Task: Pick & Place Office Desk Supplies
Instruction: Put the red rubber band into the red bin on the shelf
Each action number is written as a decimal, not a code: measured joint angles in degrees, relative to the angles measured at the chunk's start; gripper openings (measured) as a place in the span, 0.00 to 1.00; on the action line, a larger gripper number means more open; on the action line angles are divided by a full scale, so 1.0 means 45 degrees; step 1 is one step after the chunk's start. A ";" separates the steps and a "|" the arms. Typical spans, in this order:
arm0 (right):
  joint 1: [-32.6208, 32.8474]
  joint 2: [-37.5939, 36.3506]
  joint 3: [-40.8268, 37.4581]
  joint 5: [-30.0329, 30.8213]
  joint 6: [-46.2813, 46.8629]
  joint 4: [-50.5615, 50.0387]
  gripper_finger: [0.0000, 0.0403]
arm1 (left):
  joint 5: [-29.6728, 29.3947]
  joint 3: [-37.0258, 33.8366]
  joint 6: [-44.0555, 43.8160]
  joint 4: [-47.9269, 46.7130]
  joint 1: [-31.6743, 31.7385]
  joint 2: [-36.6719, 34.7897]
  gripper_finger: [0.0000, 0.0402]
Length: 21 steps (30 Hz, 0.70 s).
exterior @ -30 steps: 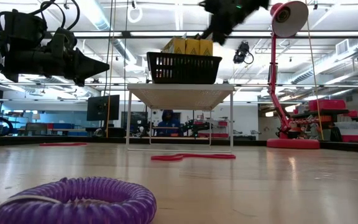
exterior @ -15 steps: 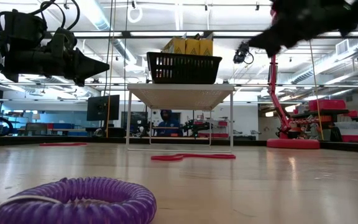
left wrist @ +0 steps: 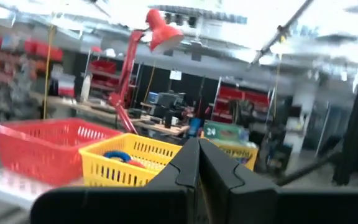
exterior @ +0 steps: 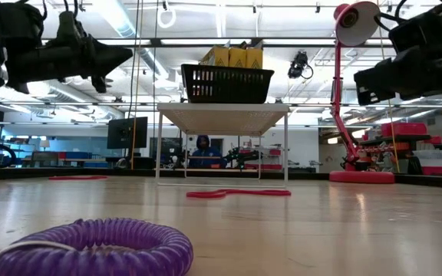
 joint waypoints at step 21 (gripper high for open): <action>0.0349 0.0079 0.0000 0.0102 -0.0072 -0.0035 0.03 | -0.8173 0.5783 -0.0108 -1.8785 -0.4068 0.1344 0.08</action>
